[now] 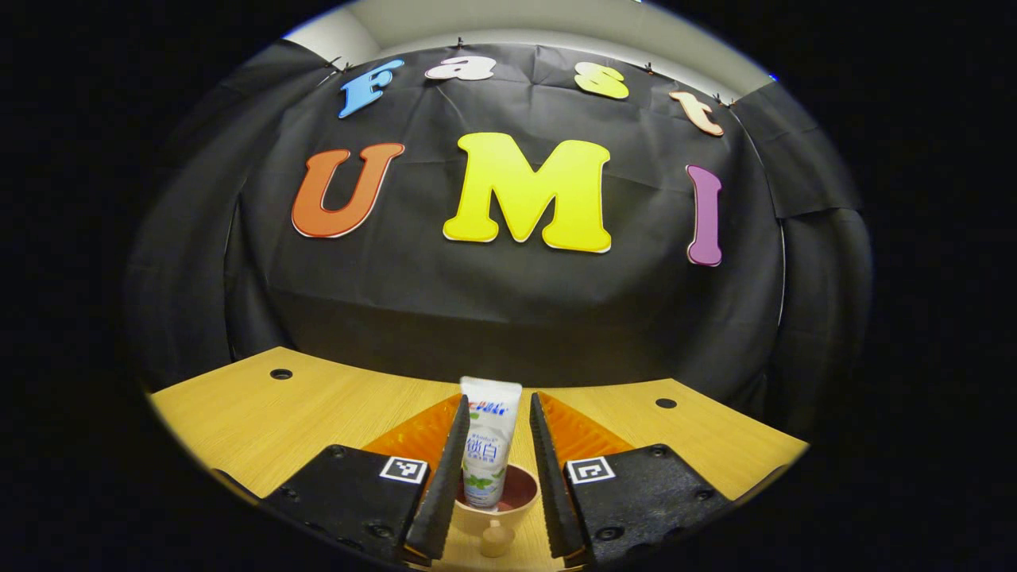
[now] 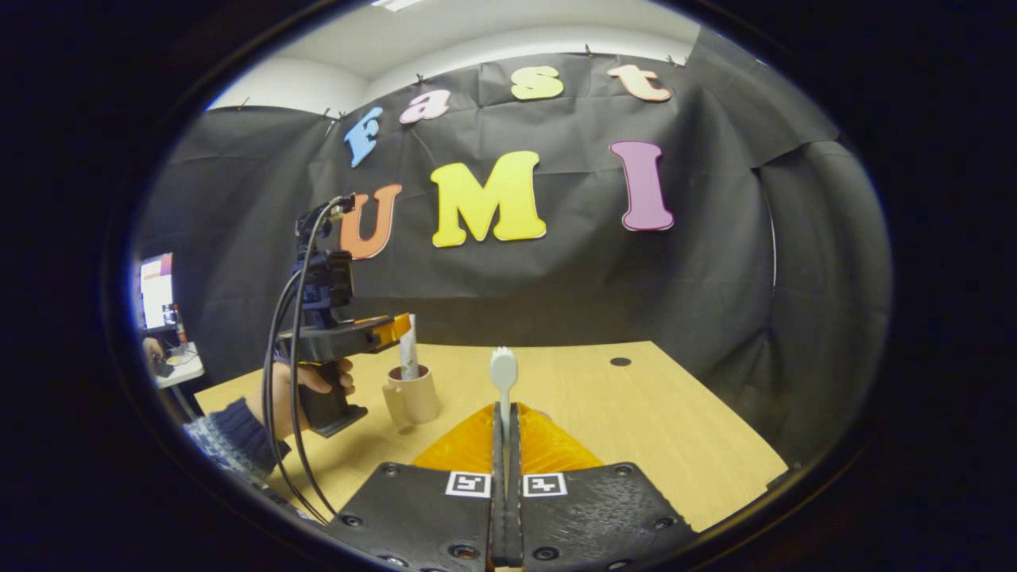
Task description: Put the toothbrush and toothpaste on the desktop into the cup, then pick up the cup and place it on the coaster on the desktop.
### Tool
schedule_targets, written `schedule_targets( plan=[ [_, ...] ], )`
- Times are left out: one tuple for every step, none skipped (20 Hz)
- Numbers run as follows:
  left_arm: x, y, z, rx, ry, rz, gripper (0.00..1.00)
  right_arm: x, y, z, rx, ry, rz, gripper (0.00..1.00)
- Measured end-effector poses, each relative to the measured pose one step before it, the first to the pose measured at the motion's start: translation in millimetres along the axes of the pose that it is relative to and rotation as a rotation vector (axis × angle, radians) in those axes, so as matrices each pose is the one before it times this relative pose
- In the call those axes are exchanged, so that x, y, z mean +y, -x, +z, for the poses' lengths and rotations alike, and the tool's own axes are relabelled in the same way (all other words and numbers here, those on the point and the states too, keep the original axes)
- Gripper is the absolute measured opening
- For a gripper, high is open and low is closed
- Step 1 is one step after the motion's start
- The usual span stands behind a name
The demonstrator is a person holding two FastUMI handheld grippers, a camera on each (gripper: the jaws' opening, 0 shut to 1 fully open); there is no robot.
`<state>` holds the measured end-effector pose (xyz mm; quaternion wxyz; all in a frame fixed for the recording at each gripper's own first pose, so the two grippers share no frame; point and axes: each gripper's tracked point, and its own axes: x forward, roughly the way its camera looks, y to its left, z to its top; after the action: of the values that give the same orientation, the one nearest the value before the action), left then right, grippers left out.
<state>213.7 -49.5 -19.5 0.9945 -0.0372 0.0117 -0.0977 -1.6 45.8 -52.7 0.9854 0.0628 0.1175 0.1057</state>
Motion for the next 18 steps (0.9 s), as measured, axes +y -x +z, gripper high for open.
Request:
schedule_targets(
  plan=[
    [1.4,1.37,-2.56,0.00926,-0.00148,0.00348,0.49,-0.06,-0.09,0.06,0.00101,0.00184,-0.00036,0.0],
    [0.51,1.03,-0.18,0.00835,-0.00514,0.01055,0.53,-0.02,-0.15,-0.96,0.00125,0.00171,-0.00129,0.0],
    [5.43,3.71,-0.29,-0.00203,-0.00614,0.02297,0.59,0.08,0.03,1.09,0.00033,0.00132,-0.00024,0.0],
    [3.92,4.25,1.75,-0.00688,-0.0044,0.02254,0.75,0.29,-0.02,0.03,0.00047,0.00232,0.00003,0.0],
    [-2.17,3.07,1.94,-0.01055,-0.00417,-0.00497,0.81,0.0,-0.05,0.54,-0.00108,0.00187,0.00001,0.0],
    [-1.64,1.59,2.37,-0.0056,-0.00157,-0.00961,0.89,0.14,0.06,0.87,-0.00377,0.00131,0.00129,0.0],
    [1.21,6.95,-0.18,-0.00444,-0.00867,0.00209,1.0,-0.04,-0.21,1.52,-0.00434,0.00081,0.0011,0.0],
    [4.06,6.4,2.15,-0.00572,-0.00884,0.0142,0.99,0.98,0.13,0.93,-0.00797,-0.00196,0.00726,0.0],
    [4.12,6.17,1.3,-0.00313,-0.00337,0.01254,0.99,0.45,-1.1,2.86,-0.00874,-0.00639,0.00459,0.0],
    [0.57,5.52,0.72,0.00157,0.00026,0.00137,0.99,0.87,0.14,1.71,-0.00613,-0.00369,0.00536,0.0],
    [-0.1,5.94,2.11,0.00187,0.00143,-0.00543,1.0,1.13,-1.41,3.45,-0.00453,0.00304,0.002,0.0],
    [-0.39,8.25,3.34,-0.00348,0.00302,-0.00239,0.99,1.75,-3.85,5.83,-0.01009,0.00468,-0.00294,0.0],
    [1.55,8.07,3.24,-0.00132,-0.00278,-0.00181,0.99,2.91,-8.17,9.28,-0.00994,0.00628,-0.00235,0.0],
    [1.25,7.98,3.23,-0.00449,-0.0031,-0.00278,0.99,5.42,-13.09,9.75,-0.01325,0.00372,-0.00071,0.0],
    [0.71,7.87,4.22,0.00017,-0.00986,-0.00062,0.99,3.83,-7.33,9.54,-0.01076,0.00605,-0.00084,0.0],
    [2.06,7.95,1.89,-0.003,-0.01268,0.00166,0.99,4.8,-7.53,6.34,-0.01039,0.00392,0.00284,0.0],
    [2.86,7.17,2.08,0.00479,-0.00772,0.00182,0.99,6.14,-7.71,8.29,-0.00744,0.00557,0.00425,0.0],
    [0.7,7.87,-0.36,0.01068,-0.00712,0.00107,0.99,7.36,-7.72,9.34,-0.01086,0.00499,0.00633,0.0]
  ],
)
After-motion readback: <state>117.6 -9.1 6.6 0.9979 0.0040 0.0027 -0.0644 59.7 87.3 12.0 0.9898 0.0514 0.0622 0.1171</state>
